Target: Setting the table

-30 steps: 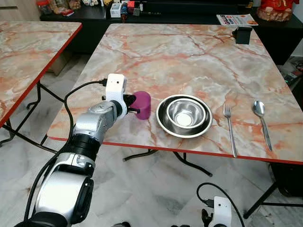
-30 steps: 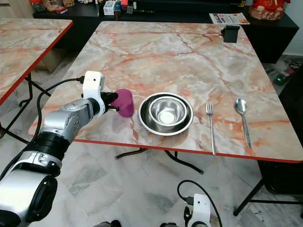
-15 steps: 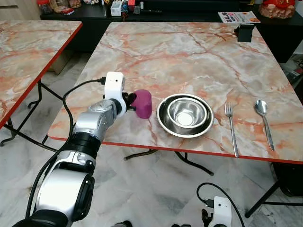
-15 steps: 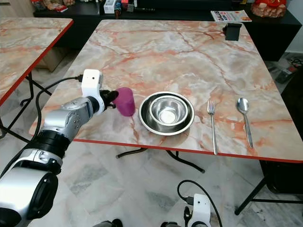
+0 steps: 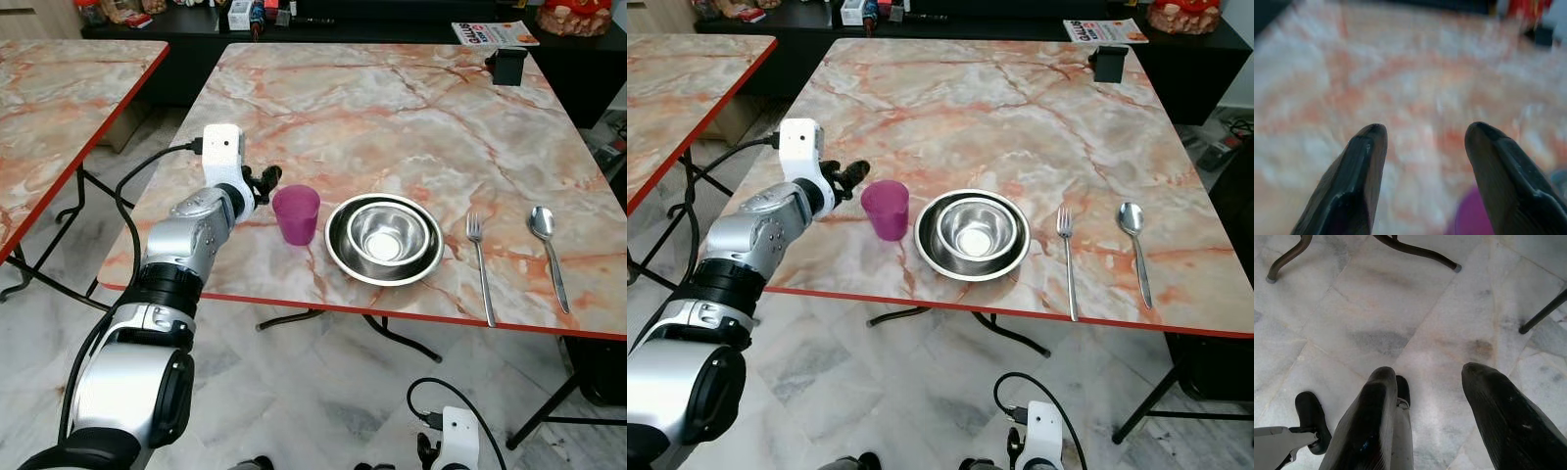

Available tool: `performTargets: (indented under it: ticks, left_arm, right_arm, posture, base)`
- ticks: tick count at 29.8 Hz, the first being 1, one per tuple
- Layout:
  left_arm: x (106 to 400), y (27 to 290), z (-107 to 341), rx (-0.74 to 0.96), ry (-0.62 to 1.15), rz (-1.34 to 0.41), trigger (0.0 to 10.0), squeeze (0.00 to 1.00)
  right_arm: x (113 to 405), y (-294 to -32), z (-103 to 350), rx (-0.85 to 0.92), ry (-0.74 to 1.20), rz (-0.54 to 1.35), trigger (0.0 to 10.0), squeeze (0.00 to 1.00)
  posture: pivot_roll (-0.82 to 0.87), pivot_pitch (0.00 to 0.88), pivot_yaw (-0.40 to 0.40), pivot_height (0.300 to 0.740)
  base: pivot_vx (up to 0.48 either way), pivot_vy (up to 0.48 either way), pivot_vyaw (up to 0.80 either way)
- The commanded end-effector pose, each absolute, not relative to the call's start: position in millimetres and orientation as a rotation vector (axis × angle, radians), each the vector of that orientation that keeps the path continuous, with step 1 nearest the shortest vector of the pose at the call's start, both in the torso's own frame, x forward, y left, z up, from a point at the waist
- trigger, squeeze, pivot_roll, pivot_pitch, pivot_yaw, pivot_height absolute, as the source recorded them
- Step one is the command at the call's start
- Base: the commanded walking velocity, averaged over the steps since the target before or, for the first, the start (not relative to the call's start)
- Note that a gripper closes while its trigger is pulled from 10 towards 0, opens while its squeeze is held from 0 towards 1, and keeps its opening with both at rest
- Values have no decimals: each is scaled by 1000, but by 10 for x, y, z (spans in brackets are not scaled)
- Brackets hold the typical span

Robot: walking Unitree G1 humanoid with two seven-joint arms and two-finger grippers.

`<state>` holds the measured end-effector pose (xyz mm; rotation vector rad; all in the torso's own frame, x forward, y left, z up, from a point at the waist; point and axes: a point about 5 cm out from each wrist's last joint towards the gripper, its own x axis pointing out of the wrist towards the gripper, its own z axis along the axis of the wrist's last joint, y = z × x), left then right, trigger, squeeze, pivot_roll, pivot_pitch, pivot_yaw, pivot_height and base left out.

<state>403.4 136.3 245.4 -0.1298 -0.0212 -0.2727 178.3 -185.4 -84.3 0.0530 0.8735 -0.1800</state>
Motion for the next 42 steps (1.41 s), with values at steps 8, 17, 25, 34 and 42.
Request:
performTargets:
  ticks: [8,17,25,34,42]
  left_arm:
    - [3768,2512,2556,122,-230,203,10000,0]
    - [3492,3139,2179,401,-98,452,10000,0]
    - [2821,3704,1109,676,271,758,10000,0]
    - [2365,3564,267,431,592,732,10000,0]
    - [2144,2603,-489,180,825,235,10000,0]
  right_arm:
    - [1722,-1876,-868,55,888,-189,10000,0]
    - [1749,-1864,-858,54,884,-180,10000,0]
    - [1746,-1865,-859,53,884,-178,10000,0]
    - [1727,-1882,-866,51,890,-182,10000,0]
    - [1788,-1903,-838,42,883,-175,10000,0]
  posture:
    - [35,149,18,740]
    - [46,148,15,740]
    - [40,147,15,740]
    - [33,141,12,740]
    - [25,135,-4,740]
  base:
    - [0,0,0]
    - [0,0,0]
    - [0,0,0]
    - [0,0,0]
    - [0,0,0]
